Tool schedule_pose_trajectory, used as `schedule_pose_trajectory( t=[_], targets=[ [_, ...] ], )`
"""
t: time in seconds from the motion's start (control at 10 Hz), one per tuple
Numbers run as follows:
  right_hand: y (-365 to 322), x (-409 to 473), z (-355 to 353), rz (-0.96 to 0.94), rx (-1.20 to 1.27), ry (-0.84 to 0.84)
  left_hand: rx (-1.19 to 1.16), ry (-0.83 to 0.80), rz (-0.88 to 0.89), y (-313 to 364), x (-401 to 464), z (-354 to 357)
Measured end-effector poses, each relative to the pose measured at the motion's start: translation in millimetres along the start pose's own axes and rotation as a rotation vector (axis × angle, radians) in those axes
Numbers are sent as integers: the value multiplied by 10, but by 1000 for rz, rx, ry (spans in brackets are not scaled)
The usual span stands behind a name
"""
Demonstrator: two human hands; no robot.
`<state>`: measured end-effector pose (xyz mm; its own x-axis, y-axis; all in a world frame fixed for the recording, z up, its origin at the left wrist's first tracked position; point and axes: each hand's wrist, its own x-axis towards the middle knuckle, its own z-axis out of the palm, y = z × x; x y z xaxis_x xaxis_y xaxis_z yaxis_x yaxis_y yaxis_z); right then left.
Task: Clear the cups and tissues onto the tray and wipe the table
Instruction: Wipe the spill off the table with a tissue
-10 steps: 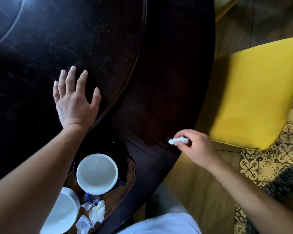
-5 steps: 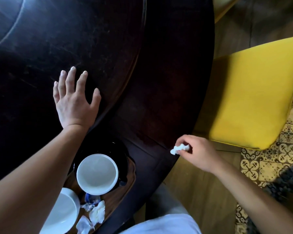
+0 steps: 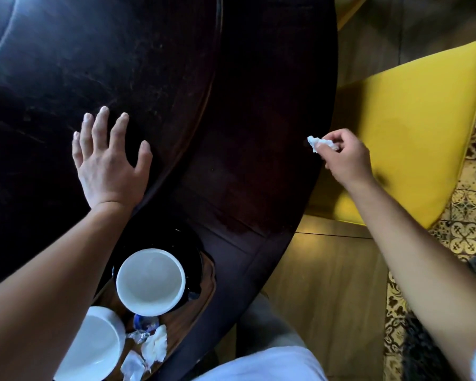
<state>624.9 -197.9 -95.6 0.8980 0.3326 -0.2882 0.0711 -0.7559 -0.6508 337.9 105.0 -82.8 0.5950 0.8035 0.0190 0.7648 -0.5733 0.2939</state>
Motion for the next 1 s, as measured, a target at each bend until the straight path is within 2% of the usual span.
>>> schedule_pose_trajectory(
  t=[0.3,0.7,0.8,0.9,1.0],
  targets=[
    [148,-730,58,35,-71,-134,5,-2,-4,3,-2,4],
    [308,-1747,342,-110,-97,-256,10,-9,-1,7,-1,-9],
    [337,-1787,244,-150,-158,-350,10,-5,4,7,1,-7],
    [326,-1648,93,-134,-178,-367,9,0,2,5,2,-1],
    [270,-1405,12,-110,-115,-291,10,4,5,2,4,2]
  ],
)
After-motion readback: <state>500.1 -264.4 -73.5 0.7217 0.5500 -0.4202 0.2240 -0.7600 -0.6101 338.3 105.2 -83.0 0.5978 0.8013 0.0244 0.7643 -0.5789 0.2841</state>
